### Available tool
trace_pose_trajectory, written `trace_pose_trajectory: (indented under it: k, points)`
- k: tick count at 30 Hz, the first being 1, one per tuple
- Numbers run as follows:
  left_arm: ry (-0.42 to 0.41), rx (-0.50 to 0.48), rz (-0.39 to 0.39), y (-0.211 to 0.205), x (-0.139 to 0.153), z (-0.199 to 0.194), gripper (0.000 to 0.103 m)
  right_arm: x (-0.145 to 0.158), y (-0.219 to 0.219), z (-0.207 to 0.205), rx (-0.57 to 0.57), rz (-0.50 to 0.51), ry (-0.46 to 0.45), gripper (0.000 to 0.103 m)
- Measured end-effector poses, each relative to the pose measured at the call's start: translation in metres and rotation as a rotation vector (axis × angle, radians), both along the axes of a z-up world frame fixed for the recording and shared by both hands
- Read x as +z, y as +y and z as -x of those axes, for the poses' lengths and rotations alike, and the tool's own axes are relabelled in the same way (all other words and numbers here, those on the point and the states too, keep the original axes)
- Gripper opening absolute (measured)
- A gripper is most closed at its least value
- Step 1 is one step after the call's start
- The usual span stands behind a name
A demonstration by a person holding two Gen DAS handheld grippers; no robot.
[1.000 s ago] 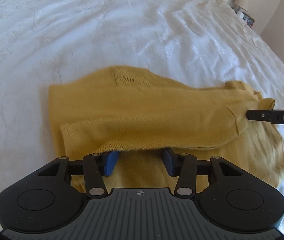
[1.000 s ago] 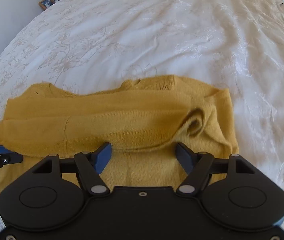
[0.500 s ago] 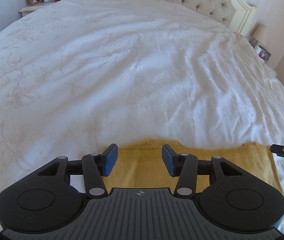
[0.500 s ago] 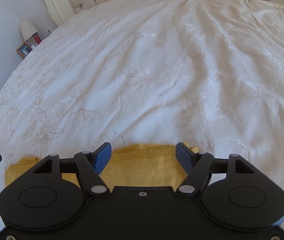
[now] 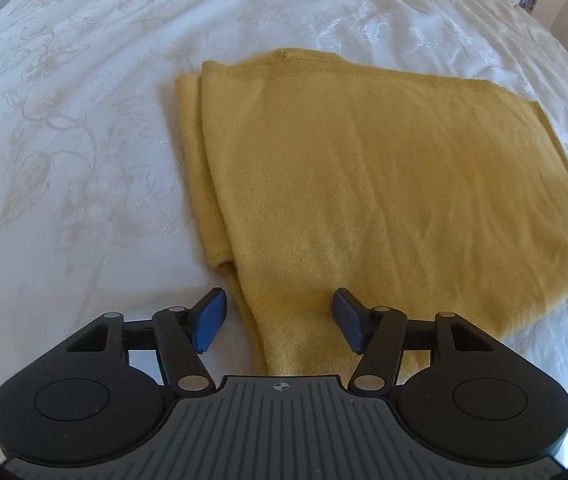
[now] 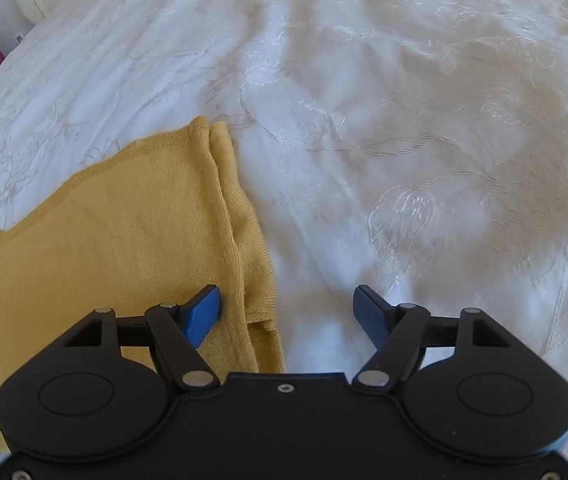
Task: Fold small clothes
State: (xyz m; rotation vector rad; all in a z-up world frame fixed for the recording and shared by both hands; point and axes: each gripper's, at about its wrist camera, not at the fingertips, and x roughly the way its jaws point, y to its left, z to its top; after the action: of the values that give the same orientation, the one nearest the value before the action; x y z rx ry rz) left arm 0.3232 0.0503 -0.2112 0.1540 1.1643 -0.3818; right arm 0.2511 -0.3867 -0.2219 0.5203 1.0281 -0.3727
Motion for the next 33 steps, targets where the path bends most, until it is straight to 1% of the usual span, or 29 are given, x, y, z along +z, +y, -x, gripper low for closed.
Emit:
trace_pose_trajectory:
  k: [2,5,7,8,10,12,14,16,19,21,23,24,25,27,30,33]
  points:
    - [0.011,0.04,0.02,0.007,0.0,0.002,0.058,0.006,0.01,0.006,0.032,-0.015,-0.027,0.077]
    - [0.024,0.071,0.024,0.011,-0.001,0.008,0.059,0.005,0.026,0.014,0.085,-0.031,-0.015,0.08]
    - [0.037,0.081,0.023,0.015,-0.002,0.011,0.063,-0.005,0.033,0.021,0.1,-0.042,0.035,0.08]
    - [0.046,0.082,0.021,0.017,-0.004,0.014,0.065,-0.012,0.035,0.026,0.103,-0.042,0.079,0.08]
    - [0.046,0.08,0.019,0.02,-0.006,0.018,0.067,-0.025,0.036,0.038,0.102,-0.022,0.155,0.08]
    - [0.044,0.078,0.021,0.024,-0.005,0.023,0.068,-0.031,0.032,0.051,0.084,-0.008,0.183,0.082]
    - [0.045,0.076,0.02,0.027,-0.004,0.026,0.068,-0.028,0.029,0.058,0.056,-0.003,0.186,0.082]
    - [0.046,0.073,0.014,0.029,-0.003,0.028,0.069,-0.019,0.031,0.061,0.05,0.009,0.164,0.082]
    - [0.047,0.073,0.012,0.03,-0.003,0.029,0.069,-0.008,0.04,0.065,0.084,-0.009,0.074,0.082]
    - [0.048,0.07,0.005,0.03,-0.003,0.03,0.069,-0.008,0.049,0.064,0.119,-0.015,0.058,0.084]
    - [0.049,0.057,-0.01,0.03,-0.002,0.03,0.069,-0.014,0.058,0.06,0.174,-0.004,0.078,0.084]
    - [0.049,0.045,-0.022,0.029,-0.002,0.03,0.07,-0.02,0.06,0.058,0.201,0.015,0.106,0.084]
    - [0.048,0.033,-0.036,0.028,-0.002,0.03,0.07,-0.024,0.062,0.056,0.214,0.03,0.136,0.084]
    - [0.046,0.028,-0.057,0.027,-0.003,0.029,0.074,-0.035,0.058,0.057,0.211,0.052,0.19,0.084]
    - [0.056,0.062,-0.076,0.025,-0.001,0.03,0.076,-0.037,0.047,0.064,0.196,0.046,0.198,0.084]
    - [0.076,0.118,-0.092,0.025,0.004,0.037,0.074,-0.032,0.035,0.072,0.204,0.022,0.168,0.084]
